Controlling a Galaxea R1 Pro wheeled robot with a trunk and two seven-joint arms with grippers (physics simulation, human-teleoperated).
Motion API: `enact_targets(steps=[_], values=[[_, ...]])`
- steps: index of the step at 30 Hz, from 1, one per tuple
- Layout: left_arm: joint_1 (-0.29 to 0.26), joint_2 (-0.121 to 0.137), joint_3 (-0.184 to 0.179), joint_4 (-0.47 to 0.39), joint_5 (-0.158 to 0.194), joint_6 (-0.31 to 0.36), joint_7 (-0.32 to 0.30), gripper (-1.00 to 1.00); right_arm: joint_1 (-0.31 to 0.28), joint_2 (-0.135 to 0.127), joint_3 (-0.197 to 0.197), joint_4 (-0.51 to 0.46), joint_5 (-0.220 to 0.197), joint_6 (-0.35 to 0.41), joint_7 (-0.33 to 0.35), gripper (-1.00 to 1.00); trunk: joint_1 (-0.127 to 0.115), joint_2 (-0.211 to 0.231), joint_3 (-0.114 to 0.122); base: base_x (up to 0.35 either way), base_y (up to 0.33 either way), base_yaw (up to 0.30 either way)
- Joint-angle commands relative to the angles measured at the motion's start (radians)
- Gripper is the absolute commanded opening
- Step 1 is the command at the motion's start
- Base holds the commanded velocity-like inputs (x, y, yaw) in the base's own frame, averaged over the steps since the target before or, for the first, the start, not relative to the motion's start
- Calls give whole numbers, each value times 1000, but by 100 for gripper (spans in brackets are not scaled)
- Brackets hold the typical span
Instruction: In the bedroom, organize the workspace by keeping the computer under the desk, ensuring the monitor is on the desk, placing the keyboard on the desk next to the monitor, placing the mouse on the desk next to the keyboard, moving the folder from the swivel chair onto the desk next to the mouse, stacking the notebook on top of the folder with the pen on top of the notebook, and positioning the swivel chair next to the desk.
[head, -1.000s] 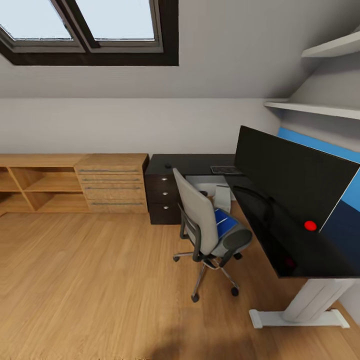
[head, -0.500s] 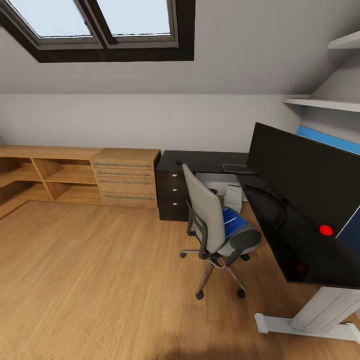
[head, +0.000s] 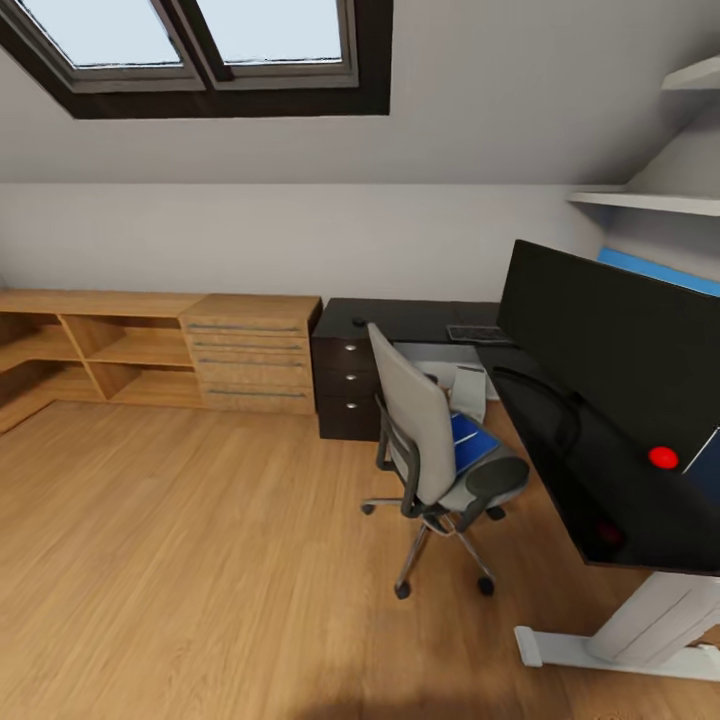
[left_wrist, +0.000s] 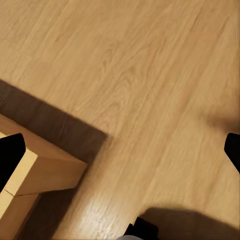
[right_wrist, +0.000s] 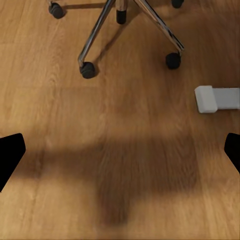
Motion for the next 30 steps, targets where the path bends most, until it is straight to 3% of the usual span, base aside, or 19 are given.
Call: enact_targets(steps=[1,7,17,23,30], values=[[0,0,0,0,6,-5,-1,100,-1,0,0,1,-1,-3,-2,100,4,-8,-4,1,3,-175],[0,0,-1,4,7,-5,-2,100,-1,0,5,2,0,-4,-1,100,27,-50,-16,-42,0,-209],[0,0,-1,6,7,-6,-3,100,-1,-1,3,2,-1,-4,-1,100,65,-120,-36,-220,0,-201],[0,1,-1,6,7,-2,-4,100,-1,1,2,2,-1,-4,-2,100,88,-162,-53,-24,0,-45],[0,-2,1,6,9,-2,-1,100,-1,0,0,2,-2,-4,-2,100,96,-176,-59,-2,0,-5]])
